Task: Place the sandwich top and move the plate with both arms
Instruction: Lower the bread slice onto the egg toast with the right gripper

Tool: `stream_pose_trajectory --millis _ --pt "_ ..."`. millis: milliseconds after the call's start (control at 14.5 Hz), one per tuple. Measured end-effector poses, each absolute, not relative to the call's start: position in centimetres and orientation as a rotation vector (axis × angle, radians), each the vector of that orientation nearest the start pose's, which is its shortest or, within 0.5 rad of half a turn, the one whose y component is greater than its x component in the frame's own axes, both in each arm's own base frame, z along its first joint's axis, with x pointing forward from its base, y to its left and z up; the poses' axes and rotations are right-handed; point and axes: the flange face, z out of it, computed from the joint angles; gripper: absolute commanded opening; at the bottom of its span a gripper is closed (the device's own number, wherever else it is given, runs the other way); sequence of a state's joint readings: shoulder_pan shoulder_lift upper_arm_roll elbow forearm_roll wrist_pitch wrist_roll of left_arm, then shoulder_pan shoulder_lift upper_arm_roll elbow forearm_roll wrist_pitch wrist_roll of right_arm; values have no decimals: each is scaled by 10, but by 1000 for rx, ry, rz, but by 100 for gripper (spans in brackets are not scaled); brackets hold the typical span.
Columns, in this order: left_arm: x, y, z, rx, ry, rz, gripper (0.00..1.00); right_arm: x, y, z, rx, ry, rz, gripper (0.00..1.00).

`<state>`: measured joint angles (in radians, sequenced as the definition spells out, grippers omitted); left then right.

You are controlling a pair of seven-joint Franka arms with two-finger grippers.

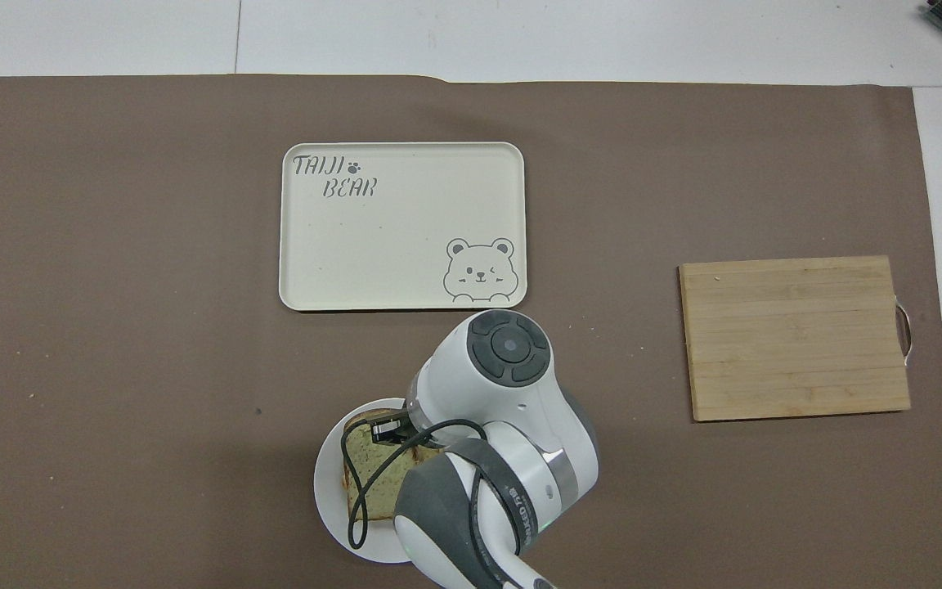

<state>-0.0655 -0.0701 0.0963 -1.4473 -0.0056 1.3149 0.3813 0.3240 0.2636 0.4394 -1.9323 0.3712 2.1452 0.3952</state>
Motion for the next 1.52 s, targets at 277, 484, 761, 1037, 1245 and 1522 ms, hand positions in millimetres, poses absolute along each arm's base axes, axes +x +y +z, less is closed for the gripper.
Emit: stream_pose_trajectory --millis 277,484,761,1037,1245,1522 --pt "502 17 696 -3116 555 93 100 433 418 347 -2782 -172 359 0" --pt "502 17 696 -3116 555 93 100 443 416 346 -2751 -63 323 0" --pt "502 17 696 -3116 555 93 100 444 414 343 -2753 -44 328 0" --pt "502 17 696 -3116 555 93 100 438 410 332 -2762 -84 348 0" --pt "502 17 696 -3116 555 93 100 434 407 326 -2763 -149 350 0" --pt "502 17 696 -3116 555 93 100 434 406 326 -2750 -263 329 0"
